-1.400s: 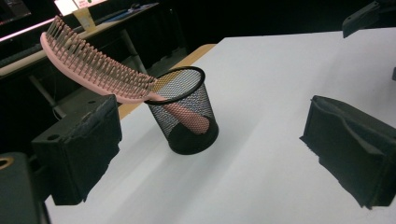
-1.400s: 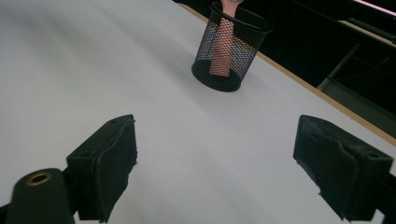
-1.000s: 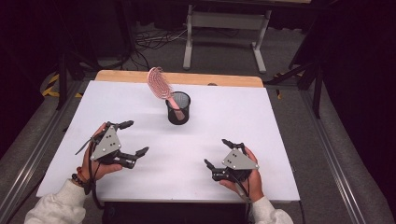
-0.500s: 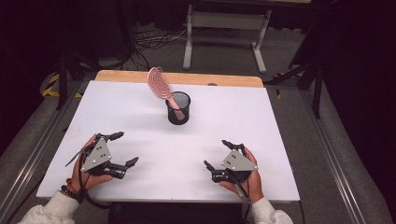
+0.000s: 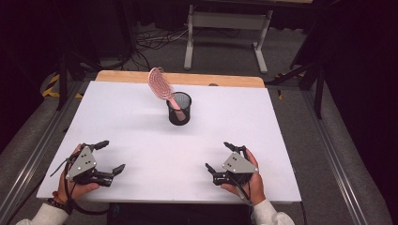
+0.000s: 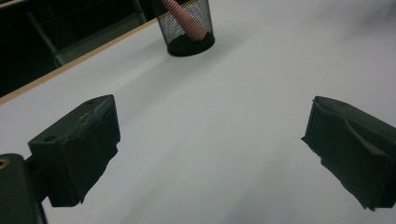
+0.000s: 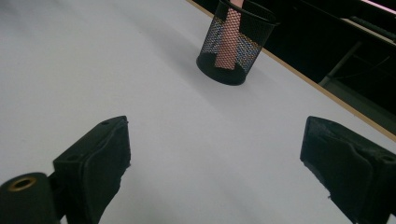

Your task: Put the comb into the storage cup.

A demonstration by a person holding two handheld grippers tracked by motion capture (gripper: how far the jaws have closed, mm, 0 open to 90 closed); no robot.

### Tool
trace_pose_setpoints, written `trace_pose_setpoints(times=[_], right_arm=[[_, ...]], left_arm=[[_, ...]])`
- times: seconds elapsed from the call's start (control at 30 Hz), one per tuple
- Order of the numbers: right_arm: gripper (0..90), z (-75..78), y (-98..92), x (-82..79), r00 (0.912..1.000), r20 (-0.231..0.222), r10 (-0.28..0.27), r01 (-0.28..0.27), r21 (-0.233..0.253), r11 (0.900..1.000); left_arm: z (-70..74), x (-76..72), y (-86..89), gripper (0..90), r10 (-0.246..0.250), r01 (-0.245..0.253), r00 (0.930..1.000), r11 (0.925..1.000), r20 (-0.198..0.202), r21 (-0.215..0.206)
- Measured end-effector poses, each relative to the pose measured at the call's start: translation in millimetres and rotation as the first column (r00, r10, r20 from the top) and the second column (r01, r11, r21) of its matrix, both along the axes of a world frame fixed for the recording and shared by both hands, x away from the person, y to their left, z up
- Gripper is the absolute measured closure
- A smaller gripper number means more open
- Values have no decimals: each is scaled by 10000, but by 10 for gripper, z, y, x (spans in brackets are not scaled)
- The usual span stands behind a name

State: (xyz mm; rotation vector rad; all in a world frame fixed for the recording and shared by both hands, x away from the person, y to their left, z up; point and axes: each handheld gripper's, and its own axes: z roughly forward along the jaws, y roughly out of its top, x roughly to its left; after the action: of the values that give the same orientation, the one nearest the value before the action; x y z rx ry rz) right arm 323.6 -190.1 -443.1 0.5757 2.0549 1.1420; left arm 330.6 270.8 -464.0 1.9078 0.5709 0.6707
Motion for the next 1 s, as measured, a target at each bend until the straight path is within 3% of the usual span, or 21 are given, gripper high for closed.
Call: trace_pose_setpoints(times=[0.33,0.5,0.83,1.0], right_arm=[[56,29,-9,-43,9998,2,175,-174,674,9976],[56,23,-7,-35,9999,-69,144,-138,707,9974],[54,23,-41,-8,9999,-129,-90,103,1002,9949],[57,18,-34,-7,9998,-33,-198,200,887,9959]], left_arm=[[-12,-16,-34,20,-73,73,10000,9998,21,181],[10,-21,5,24,13,-12,10000,9999,83,-104],[18,-9,21,24,-52,53,10000,10000,81,-73],[23,1,49,25,-46,47,10000,9997,41,-249]])
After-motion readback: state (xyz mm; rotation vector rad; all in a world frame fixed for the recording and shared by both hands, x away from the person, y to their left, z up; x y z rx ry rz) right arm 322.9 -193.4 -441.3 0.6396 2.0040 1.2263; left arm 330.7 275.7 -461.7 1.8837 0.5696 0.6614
